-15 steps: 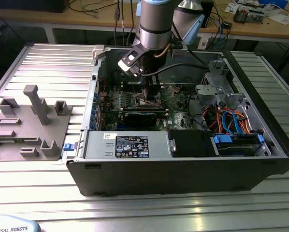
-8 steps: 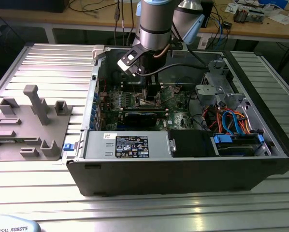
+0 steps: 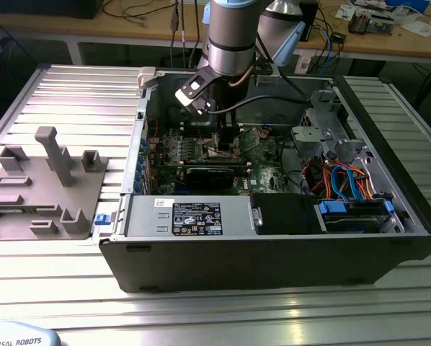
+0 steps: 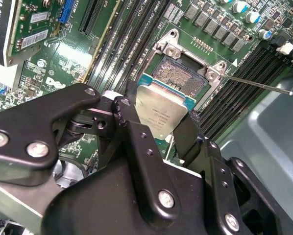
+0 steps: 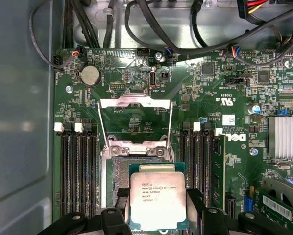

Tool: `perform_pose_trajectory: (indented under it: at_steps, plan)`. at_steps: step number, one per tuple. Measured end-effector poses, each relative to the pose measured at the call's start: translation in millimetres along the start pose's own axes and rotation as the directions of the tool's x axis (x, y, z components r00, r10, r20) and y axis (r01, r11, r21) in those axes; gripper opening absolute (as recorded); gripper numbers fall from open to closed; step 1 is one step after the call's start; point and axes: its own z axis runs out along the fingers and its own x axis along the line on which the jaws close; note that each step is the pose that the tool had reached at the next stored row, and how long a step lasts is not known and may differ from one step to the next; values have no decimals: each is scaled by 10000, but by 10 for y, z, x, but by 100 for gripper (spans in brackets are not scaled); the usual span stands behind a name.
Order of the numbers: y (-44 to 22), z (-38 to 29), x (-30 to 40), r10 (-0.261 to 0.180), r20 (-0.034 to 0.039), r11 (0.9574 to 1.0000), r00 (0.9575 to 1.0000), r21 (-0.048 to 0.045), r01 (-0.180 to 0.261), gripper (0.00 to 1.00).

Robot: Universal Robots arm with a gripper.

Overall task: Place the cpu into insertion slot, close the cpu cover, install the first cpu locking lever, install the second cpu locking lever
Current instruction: 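Place the cpu into insertion slot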

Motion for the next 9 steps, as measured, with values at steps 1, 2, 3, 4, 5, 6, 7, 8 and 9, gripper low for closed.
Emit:
perform_pose_trajectory:
  at_steps: [1,2,3,4,5,6,7,8,9]
  plan:
    - [0,2,0,0,-1,10000,10000,-1,0,54]
    - [0,4,0,0,-1,10000,10000,0,0,54]
    - [0,9,0,0,-1,10000,10000,0,0,54]
    - [0,20,4,0,-2,10000,10000,-1,0,54]
    - [0,20,4,0,0,10000,10000,0,0,54]
    - [0,21,5,0,0,10000,10000,0,0,54]
    - [0,23,6,0,0,10000,10000,0,0,54]
    - [0,25,7,0,-1,10000,10000,0,0,54]
    - [-1,28,7,0,0,10000,10000,-1,0,54]
